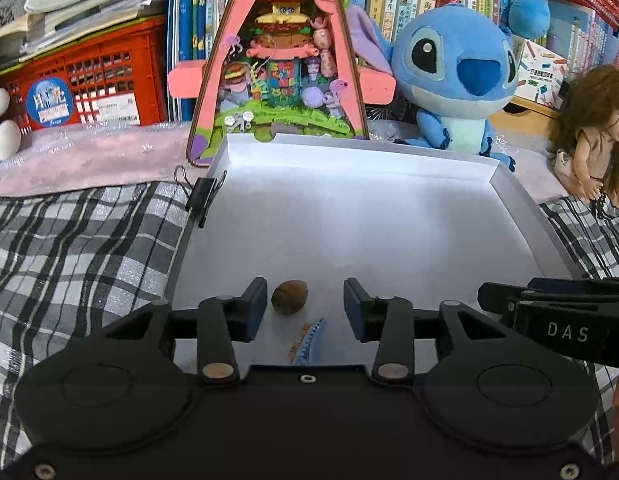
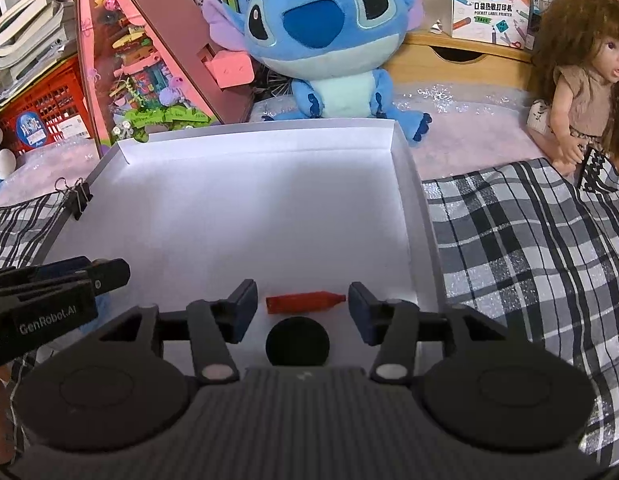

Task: Organize rigid objects
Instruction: 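Open the left tool to drop the ball while the right tool releases the red piece, then move both open tools back from the tray toward the items on the cloth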

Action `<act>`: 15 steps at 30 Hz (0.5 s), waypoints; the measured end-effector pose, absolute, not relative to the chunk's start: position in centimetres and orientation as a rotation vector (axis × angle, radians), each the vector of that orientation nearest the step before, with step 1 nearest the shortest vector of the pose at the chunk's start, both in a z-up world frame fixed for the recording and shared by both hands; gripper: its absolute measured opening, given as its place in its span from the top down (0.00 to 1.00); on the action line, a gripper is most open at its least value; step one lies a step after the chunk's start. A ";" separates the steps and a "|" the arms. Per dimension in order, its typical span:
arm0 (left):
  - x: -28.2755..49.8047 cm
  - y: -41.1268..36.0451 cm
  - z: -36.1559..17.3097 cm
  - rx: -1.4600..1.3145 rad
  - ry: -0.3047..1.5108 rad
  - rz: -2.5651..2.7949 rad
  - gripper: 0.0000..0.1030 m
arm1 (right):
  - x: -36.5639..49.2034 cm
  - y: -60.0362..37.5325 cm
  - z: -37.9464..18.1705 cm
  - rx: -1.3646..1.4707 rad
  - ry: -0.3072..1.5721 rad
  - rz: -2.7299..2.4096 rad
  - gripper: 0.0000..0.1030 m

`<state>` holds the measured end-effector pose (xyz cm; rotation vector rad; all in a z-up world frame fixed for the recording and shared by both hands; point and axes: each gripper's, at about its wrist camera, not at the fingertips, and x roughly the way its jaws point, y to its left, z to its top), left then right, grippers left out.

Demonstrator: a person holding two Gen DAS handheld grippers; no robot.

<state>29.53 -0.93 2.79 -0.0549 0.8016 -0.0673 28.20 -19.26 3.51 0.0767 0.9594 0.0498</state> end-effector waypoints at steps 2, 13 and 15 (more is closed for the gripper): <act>29.0 -1.0 3.2 -0.054 0.789 -0.068 0.53 | 28.0 -19.2 3.7 0.072 0.950 0.053 0.33; 25.2 -0.8 5.0 -0.033 0.724 -0.100 0.47 | 25.4 -19.5 6.0 0.058 0.873 0.095 0.20; 24.3 -0.6 5.3 -0.035 0.718 -0.107 0.46 | 24.8 -19.6 6.4 0.057 0.861 0.104 0.19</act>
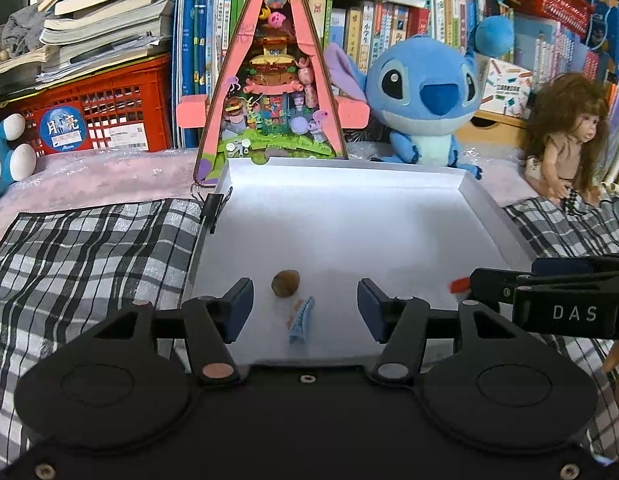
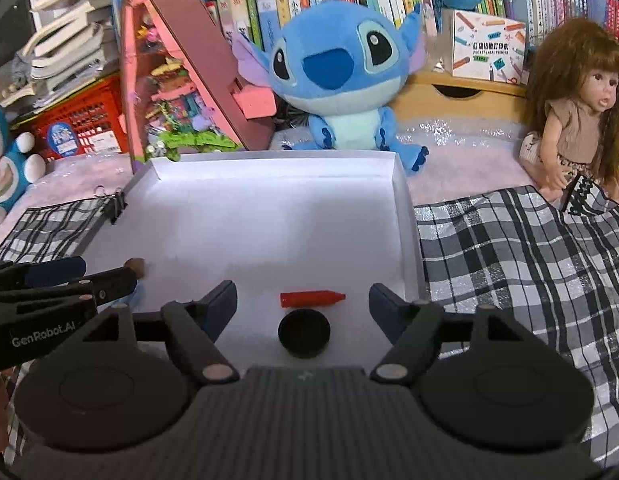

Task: Organize rigid objects
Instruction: 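Move both open tools back from the tray toward the items on the cloth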

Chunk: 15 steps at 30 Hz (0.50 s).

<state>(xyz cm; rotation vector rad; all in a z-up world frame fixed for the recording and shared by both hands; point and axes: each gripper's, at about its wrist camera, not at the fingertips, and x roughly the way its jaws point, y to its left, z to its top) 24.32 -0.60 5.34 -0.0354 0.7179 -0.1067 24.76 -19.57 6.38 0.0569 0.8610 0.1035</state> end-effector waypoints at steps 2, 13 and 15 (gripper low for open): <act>23.4 -0.4 5.6 -0.035 0.711 -0.115 0.44 | 24.1 -19.7 6.7 0.059 0.851 0.111 0.18; 17.8 -0.1 7.2 -0.027 0.641 -0.167 0.37 | 19.6 -20.2 8.2 0.031 0.763 0.146 0.15; 16.8 -0.1 7.3 -0.025 0.628 -0.174 0.35 | 18.6 -20.3 8.5 0.023 0.746 0.157 0.14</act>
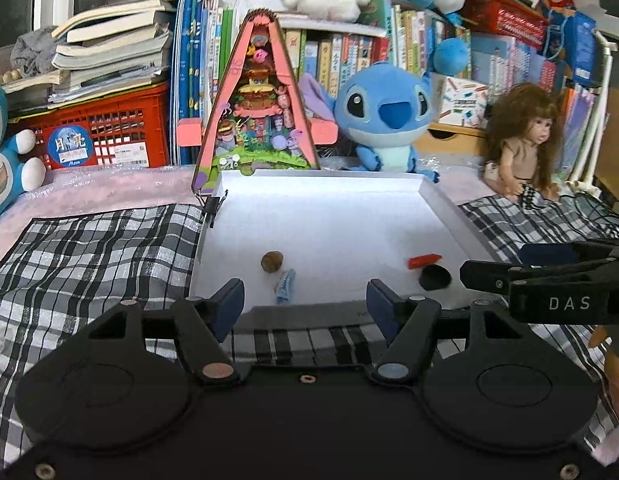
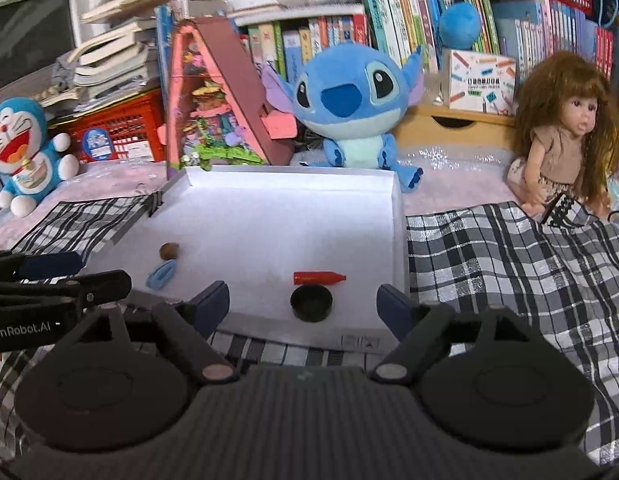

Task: Organize rigid objects
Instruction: 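Move both open tools back from the tray toward the items on the cloth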

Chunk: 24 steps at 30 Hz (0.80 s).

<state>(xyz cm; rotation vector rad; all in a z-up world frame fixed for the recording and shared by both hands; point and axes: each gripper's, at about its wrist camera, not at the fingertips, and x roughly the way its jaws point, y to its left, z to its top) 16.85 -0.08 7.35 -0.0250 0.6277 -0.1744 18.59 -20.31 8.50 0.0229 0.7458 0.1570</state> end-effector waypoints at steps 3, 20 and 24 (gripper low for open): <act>15.3 -0.1 7.4 -0.023 0.611 -0.188 0.34 | 17.5 -20.4 8.8 0.015 0.724 0.160 0.12; 8.1 -0.5 5.9 0.009 0.562 -0.237 0.29 | 10.5 -20.0 9.5 -0.072 0.590 0.190 0.07; 6.9 -0.2 5.3 0.004 0.557 -0.229 0.28 | 9.1 -20.0 9.2 -0.085 0.579 0.193 0.06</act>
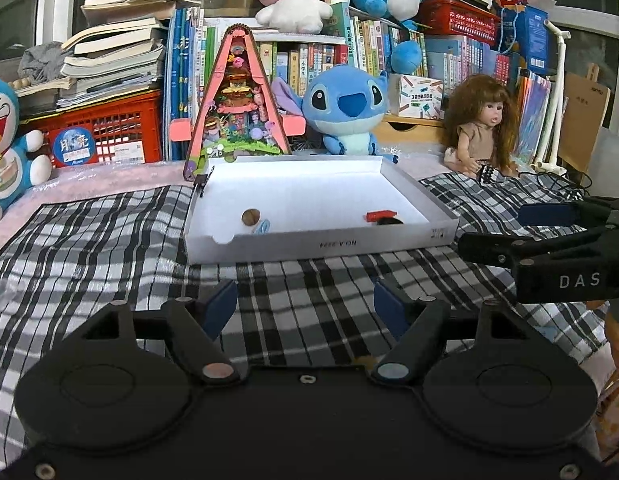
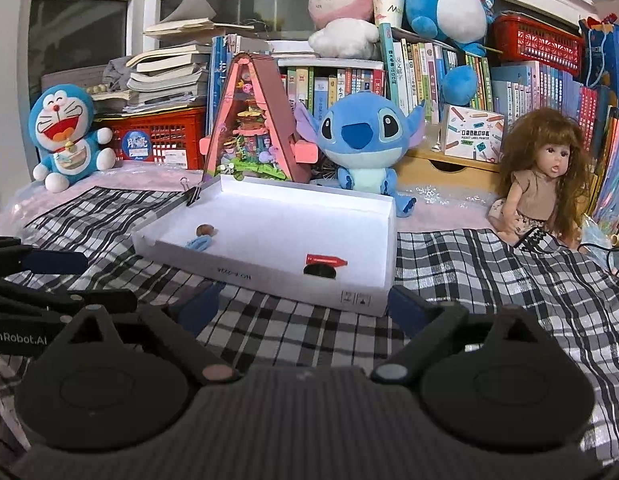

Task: Organize rigid objects
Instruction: 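Move both open tools back from the tray toward the items on the cloth, then close the left tool on the black binder clip while the right tool grasps a black cap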

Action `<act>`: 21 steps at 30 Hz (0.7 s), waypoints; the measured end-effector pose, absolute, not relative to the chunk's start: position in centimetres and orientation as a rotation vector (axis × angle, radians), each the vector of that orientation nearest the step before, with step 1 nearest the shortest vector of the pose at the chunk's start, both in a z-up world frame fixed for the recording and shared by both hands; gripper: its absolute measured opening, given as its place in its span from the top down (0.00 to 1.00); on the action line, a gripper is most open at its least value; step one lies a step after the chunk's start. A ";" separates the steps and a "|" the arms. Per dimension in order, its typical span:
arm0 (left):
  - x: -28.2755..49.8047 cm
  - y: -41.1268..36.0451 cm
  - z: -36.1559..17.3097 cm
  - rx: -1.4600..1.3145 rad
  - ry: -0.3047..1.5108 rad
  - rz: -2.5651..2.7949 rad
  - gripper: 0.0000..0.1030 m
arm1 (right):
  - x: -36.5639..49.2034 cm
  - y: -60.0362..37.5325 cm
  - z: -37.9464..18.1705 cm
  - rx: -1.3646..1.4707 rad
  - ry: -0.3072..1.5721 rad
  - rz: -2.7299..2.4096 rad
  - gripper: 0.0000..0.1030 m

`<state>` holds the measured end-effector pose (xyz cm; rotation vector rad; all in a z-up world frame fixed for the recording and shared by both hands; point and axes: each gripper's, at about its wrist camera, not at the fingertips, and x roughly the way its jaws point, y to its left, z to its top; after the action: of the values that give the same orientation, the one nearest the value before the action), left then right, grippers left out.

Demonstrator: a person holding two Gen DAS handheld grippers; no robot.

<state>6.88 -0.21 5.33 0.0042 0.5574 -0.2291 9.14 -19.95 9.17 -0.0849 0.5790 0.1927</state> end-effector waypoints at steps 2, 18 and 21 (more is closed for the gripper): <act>6.3 -0.1 4.9 0.003 0.554 -0.223 0.28 | 8.5 -20.0 8.9 -0.087 0.573 0.191 0.06; 2.2 1.2 1.7 0.003 0.597 -0.225 0.44 | 3.3 -19.9 6.3 -0.138 0.548 0.194 0.06; 1.8 1.1 1.1 -0.003 0.623 -0.239 0.58 | 2.7 -19.6 5.8 -0.145 0.562 0.224 0.09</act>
<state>1.83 1.06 1.12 -0.0032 0.6226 -0.2386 2.69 -19.65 5.77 -0.1450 0.5621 0.2238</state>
